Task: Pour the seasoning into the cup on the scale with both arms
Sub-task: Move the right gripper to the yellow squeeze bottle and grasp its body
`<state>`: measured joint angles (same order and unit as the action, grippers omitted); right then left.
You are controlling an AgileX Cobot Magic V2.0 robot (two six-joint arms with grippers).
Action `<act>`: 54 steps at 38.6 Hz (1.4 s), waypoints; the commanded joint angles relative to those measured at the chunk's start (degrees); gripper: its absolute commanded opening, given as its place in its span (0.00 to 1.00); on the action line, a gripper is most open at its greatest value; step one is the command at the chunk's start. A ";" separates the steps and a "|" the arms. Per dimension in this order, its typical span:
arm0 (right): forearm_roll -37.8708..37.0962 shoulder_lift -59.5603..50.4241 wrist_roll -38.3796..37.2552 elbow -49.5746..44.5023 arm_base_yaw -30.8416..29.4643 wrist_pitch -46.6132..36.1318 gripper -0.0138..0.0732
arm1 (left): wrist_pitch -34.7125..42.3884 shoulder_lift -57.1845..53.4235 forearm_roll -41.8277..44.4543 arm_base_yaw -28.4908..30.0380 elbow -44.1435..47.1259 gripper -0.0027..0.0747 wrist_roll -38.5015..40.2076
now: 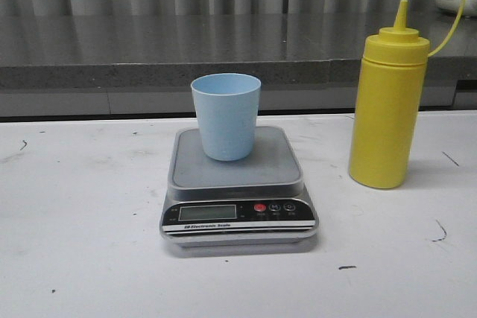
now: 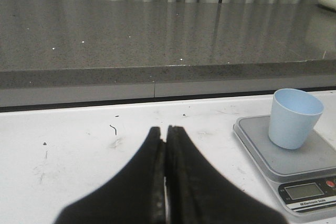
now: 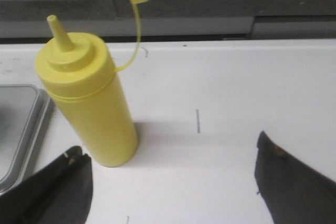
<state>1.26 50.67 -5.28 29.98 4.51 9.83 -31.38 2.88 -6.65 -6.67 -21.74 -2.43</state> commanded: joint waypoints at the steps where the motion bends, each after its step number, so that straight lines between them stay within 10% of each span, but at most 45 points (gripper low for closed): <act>1: 0.33 6.60 0.30 2.14 3.47 -12.06 0.90 | 4.49 0.65 -0.77 0.09 -1.36 0.01 0.45; 28: 1.94 42.09 -0.88 -15.19 11.28 -82.61 0.90 | 4.49 0.65 -0.77 0.09 -1.36 0.01 0.45; 54: 3.41 54.88 -6.18 -3.75 11.16 -82.47 0.90 | 4.49 0.65 -0.86 0.09 -1.36 0.01 0.45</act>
<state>4.37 106.24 -11.33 23.76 15.70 -65.05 -31.38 2.88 -6.65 -6.67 -21.74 -2.43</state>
